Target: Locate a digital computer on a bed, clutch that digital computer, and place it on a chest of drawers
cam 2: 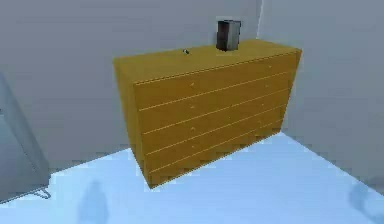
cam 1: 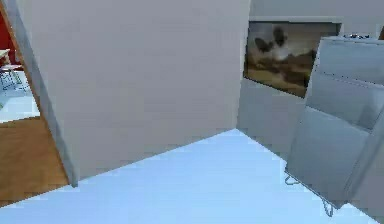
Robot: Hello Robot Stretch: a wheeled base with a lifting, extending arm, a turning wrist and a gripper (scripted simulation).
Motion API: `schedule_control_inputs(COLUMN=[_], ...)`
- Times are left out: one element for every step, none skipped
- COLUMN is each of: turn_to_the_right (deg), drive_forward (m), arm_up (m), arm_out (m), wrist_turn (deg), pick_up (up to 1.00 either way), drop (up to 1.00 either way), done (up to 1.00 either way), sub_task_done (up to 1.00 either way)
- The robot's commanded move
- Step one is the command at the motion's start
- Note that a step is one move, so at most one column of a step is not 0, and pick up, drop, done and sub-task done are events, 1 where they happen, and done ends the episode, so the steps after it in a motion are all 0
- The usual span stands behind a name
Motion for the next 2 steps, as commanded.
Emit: schedule_control_inputs(turn_to_the_right=[-45.0, -45.0], drive_forward=[0.0, 0.0], arm_up=[0.0, 0.0], arm_out=[0.0, 0.0], wrist_turn=[0.0, 0.0], pick_up=[0.0, 0.0], drop=[0.0, 0.0], done=[0.0, 0.0], sub_task_done=[0.0, 0.0])
